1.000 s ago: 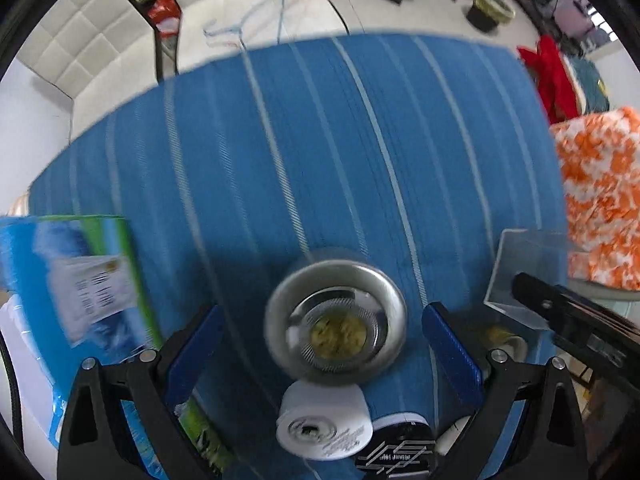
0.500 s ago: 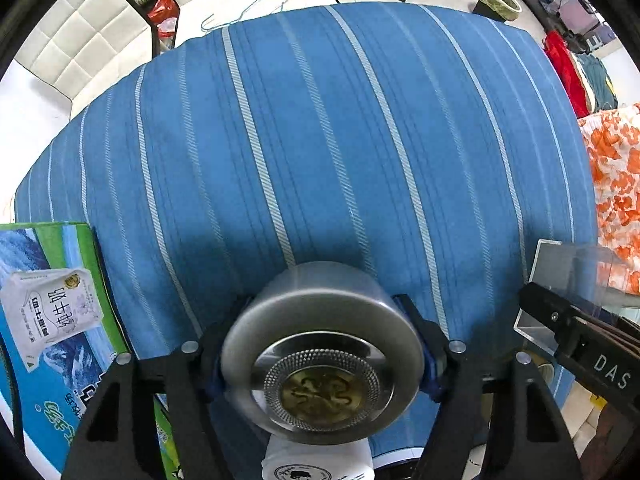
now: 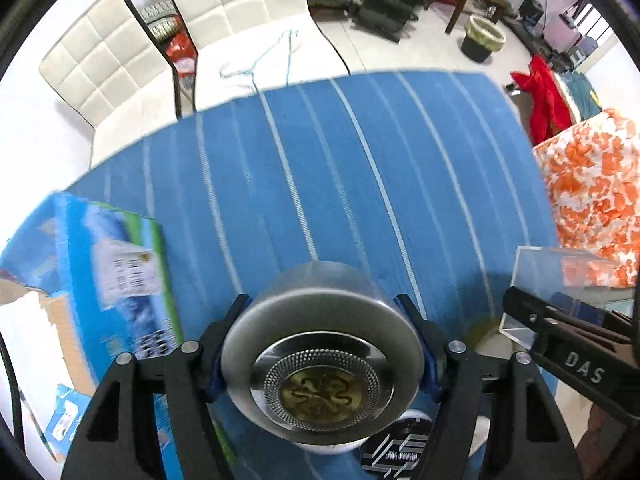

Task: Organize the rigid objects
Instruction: 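Carry the silver tin and clear cube box toward the blue box with both tools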

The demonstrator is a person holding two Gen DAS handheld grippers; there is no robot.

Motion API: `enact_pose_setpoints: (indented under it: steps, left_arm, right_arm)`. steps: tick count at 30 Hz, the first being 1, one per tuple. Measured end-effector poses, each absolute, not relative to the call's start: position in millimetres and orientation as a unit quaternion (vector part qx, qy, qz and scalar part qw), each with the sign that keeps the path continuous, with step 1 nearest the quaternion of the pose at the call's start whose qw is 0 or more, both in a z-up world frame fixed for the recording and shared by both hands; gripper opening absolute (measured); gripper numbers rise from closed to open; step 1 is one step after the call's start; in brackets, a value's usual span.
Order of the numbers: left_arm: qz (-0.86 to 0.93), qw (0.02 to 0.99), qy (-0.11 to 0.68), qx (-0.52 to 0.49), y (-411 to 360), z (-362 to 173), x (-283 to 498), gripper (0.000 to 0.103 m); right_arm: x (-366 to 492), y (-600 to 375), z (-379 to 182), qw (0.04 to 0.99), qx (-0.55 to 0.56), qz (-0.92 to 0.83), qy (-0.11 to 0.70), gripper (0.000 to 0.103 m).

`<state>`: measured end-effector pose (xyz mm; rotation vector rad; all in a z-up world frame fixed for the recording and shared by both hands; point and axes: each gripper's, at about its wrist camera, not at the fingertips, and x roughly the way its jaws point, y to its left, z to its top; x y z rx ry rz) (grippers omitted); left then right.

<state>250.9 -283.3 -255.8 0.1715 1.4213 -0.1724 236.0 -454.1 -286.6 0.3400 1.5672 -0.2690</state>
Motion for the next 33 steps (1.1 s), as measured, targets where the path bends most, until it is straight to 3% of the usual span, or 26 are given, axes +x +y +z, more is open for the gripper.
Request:
enact_pose_setpoints:
  steps: [17,27,33]
  left_arm:
    - [-0.023,0.811,0.584,0.006,-136.2,-132.7,182.8,0.069]
    - [0.006,0.817,0.576,-0.012,-42.4,-119.0,177.1,0.069]
    - [0.019,0.808,0.588,-0.015,12.9,-145.6,194.6,0.069]
  right_arm:
    - [210.6,-302.1,-162.9,0.759,0.102,0.018,0.643,0.066]
    - [222.7,-188.8,-141.0,0.767,0.094,0.062,0.632,0.066]
    - [259.6,-123.2,-176.1,0.758,0.079,0.064,0.644,0.066]
